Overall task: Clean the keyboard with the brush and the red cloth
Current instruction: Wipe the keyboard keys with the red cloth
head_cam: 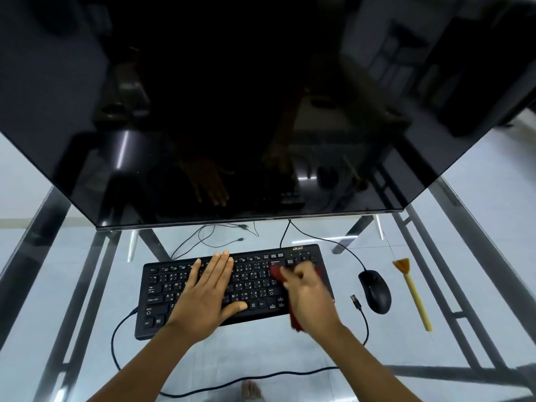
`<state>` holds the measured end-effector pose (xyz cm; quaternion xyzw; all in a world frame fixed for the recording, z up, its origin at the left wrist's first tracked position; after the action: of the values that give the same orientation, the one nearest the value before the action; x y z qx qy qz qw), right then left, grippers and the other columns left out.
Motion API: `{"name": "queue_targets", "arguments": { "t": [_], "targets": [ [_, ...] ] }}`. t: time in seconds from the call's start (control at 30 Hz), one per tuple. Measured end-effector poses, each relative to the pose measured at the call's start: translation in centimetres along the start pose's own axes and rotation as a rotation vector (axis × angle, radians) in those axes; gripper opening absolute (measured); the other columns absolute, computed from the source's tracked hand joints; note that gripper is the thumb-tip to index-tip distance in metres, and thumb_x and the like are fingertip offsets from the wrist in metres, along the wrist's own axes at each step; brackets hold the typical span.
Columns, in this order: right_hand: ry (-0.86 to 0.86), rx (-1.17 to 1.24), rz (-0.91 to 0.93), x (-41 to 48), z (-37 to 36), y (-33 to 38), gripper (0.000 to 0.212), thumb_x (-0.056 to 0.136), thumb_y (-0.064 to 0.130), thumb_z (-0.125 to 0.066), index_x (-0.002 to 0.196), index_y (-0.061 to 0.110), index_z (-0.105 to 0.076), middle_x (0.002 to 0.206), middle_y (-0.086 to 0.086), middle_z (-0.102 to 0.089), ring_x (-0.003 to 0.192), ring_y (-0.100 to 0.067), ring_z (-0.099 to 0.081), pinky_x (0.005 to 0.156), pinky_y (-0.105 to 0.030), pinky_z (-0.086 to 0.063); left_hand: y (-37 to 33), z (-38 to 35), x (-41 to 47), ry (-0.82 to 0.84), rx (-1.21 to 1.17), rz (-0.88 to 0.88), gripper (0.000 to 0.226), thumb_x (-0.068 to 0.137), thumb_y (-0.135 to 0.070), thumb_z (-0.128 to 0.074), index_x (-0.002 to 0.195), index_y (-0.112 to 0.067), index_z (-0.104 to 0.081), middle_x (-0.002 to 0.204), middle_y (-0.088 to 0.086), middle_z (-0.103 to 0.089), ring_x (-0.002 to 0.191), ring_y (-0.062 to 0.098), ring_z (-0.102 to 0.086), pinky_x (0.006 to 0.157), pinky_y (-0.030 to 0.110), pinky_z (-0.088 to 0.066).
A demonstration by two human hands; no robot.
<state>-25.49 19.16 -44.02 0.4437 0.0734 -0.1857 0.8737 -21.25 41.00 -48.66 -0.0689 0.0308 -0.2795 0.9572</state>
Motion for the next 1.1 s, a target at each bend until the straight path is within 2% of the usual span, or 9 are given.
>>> {"name": "queue_targets", "arguments": {
  "t": [0.13, 0.23, 0.4, 0.53, 0.6, 0.7, 0.83, 0.93, 1.1],
  "targets": [
    [-0.115, -0.01, -0.025, 0.2, 3.2, -0.1, 0.025, 0.092, 0.051, -0.049, 0.088, 0.027, -0.048, 0.074, -0.012, -0.062, 0.04, -0.024, -0.056, 0.036, -0.029, -0.042, -0.5, 0.1, 0.6, 0.002, -0.016, -0.016, 0.091, 0.09, -0.076, -0.023, 0.152, -0.009, -0.02, 0.161, 0.005, -0.012, 0.149, 0.018, -0.005, 0.116, 0.047, -0.005],
    [-0.188, -0.059, -0.004, 0.6, 3.4, 0.4, 0.018, 0.097, 0.039, -0.048, 0.099, 0.022, -0.051, 0.067, 0.002, -0.055, 0.034, -0.015, -0.049, 0.033, -0.023, -0.035, -0.3, 0.2, 0.5, 0.002, -0.012, -0.006, 0.092, 0.089, -0.076, -0.023, 0.151, -0.009, -0.02, 0.161, 0.005, -0.012, 0.149, 0.018, -0.005, 0.115, 0.047, -0.006],
    [0.108, -0.383, 0.385, 0.1, -3.9, 3.7, 0.029, 0.092, 0.054, -0.045, 0.083, 0.028, -0.04, 0.086, 0.001, -0.06, 0.07, -0.02, -0.06, 0.059, -0.033, -0.042, -0.4, 0.1, 0.9, 0.003, -0.06, -0.018, 0.096, 0.087, -0.079, -0.025, 0.152, -0.009, -0.018, 0.161, 0.005, -0.01, 0.149, 0.016, -0.002, 0.116, 0.046, -0.003],
    [-0.092, -0.455, 0.266, 3.0, -1.2, 4.3, 0.023, 0.093, 0.05, -0.045, 0.085, 0.028, -0.045, 0.083, 0.004, -0.065, 0.077, -0.02, -0.062, 0.065, -0.036, -0.046, -0.4, 0.5, 0.6, 0.009, -0.091, -0.051, 0.108, 0.079, -0.087, -0.026, 0.153, -0.009, -0.01, 0.161, 0.003, -0.003, 0.148, 0.013, 0.007, 0.117, 0.043, 0.003],
    [-0.114, -0.41, 0.273, 3.4, -1.6, 4.1, 0.015, 0.097, 0.037, -0.041, 0.1, 0.03, -0.054, 0.093, 0.006, -0.062, 0.086, -0.02, -0.06, 0.07, -0.035, -0.046, 0.2, 0.6, -0.1, 0.0, -0.121, 0.004, 0.113, 0.075, -0.09, -0.026, 0.153, -0.01, -0.007, 0.161, 0.001, 0.001, 0.148, 0.012, 0.009, 0.117, 0.043, 0.003],
    [0.123, -0.599, 0.552, 1.2, -6.2, 4.5, 0.034, 0.1, 0.027, -0.033, 0.128, 0.028, -0.052, 0.108, -0.002, -0.051, 0.091, -0.024, -0.052, 0.071, -0.03, -0.041, 0.4, 0.3, -1.2, 0.012, -0.132, 0.051, 0.114, 0.075, -0.09, -0.026, 0.153, -0.01, -0.009, 0.161, 0.001, 0.0, 0.148, 0.013, 0.007, 0.117, 0.042, 0.001],
    [0.013, -0.582, 0.553, 2.8, -5.4, 5.3, 0.024, 0.097, 0.048, -0.041, 0.097, 0.027, -0.051, 0.088, 0.009, -0.056, 0.075, -0.017, -0.061, 0.057, -0.027, -0.042, 1.4, 0.6, -1.4, 0.004, -0.124, 0.03, 0.111, 0.076, -0.088, -0.033, 0.151, -0.007, -0.02, 0.16, 0.004, -0.015, 0.148, 0.016, -0.008, 0.117, 0.041, -0.001],
    [-0.115, -0.6, 0.414, 4.4, -4.0, 5.7, 0.027, 0.1, 0.037, -0.042, 0.113, 0.019, -0.059, 0.094, 0.007, -0.048, 0.067, -0.012, -0.052, 0.062, -0.03, -0.054, 2.0, 1.1, -1.1, 0.007, -0.109, 0.029, 0.111, 0.076, -0.088, -0.032, 0.152, -0.007, -0.02, 0.16, 0.004, -0.014, 0.148, 0.016, -0.007, 0.117, 0.042, -0.002],
    [0.126, -0.63, 0.586, 0.6, -8.5, 6.3, 0.017, 0.097, 0.037, -0.048, 0.104, 0.022, -0.048, 0.096, -0.003, -0.056, 0.083, -0.025, -0.061, 0.061, -0.032, -0.045, 1.6, 0.5, -1.3, 0.066, -0.133, 0.019, 0.108, 0.078, -0.086, -0.031, 0.151, -0.007, -0.022, 0.159, 0.006, -0.017, 0.148, 0.017, -0.009, 0.115, 0.044, -0.006]
  ]
}}
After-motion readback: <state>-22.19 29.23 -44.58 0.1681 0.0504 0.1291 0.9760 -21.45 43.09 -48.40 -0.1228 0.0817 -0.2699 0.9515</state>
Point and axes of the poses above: each hand's wrist, its own x-axis towards the middle knuckle, its own z-axis out of the back of the hand, y = z × x, the point moved 5 cm from there along x, towards the middle knuckle
